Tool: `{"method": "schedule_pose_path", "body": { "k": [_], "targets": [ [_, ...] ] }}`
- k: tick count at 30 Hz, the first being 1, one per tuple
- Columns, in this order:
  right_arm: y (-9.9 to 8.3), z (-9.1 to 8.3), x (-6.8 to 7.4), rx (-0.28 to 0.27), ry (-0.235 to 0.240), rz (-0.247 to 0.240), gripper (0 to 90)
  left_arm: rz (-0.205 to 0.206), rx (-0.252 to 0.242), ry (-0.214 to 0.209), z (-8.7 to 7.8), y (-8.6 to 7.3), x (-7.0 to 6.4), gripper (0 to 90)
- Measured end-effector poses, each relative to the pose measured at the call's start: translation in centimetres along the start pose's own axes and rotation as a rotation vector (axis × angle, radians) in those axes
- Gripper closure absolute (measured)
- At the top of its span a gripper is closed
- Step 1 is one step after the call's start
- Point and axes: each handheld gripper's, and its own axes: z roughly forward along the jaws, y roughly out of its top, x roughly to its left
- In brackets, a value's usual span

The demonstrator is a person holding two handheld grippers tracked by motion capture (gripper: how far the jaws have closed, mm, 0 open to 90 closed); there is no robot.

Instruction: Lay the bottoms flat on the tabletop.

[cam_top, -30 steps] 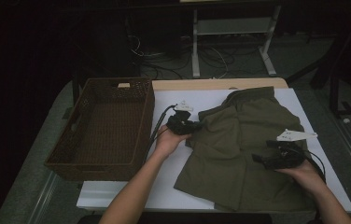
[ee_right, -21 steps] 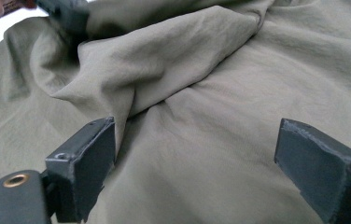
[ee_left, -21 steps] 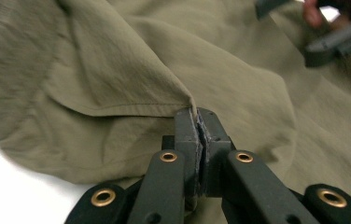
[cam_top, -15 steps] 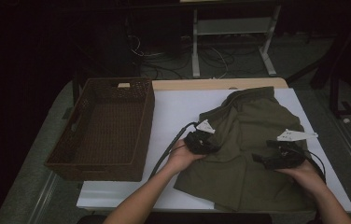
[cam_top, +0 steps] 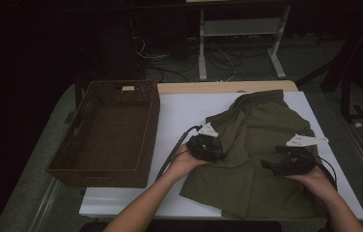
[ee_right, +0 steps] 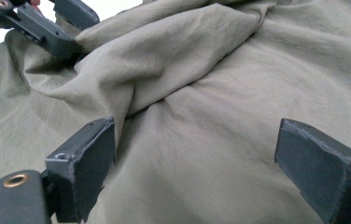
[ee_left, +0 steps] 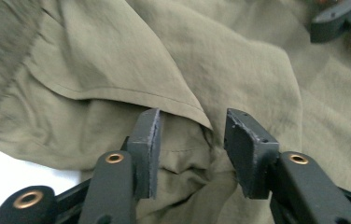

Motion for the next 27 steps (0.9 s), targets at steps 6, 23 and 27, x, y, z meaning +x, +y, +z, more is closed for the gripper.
{"method": "schedule_pose_path", "body": {
  "k": [6, 23, 27],
  "targets": [
    [0.0, 0.0, 0.0, -0.001, 0.001, -0.001, 12.5, -0.013, -0.041, 0.025, -1.6, 0.5, 0.6, 51.1],
    [0.1, 0.2, 0.0, 0.007, 0.003, -0.005, 12.6, -0.172, -0.062, 0.192, -2.4, -0.1, 5.6, 50.9],
    [0.1, 0.2, 0.0, 0.006, 0.005, -0.005, 12.6, -0.197, -0.054, 0.206, -1.1, 0.0, 6.9, 48.5]
  ]
}}
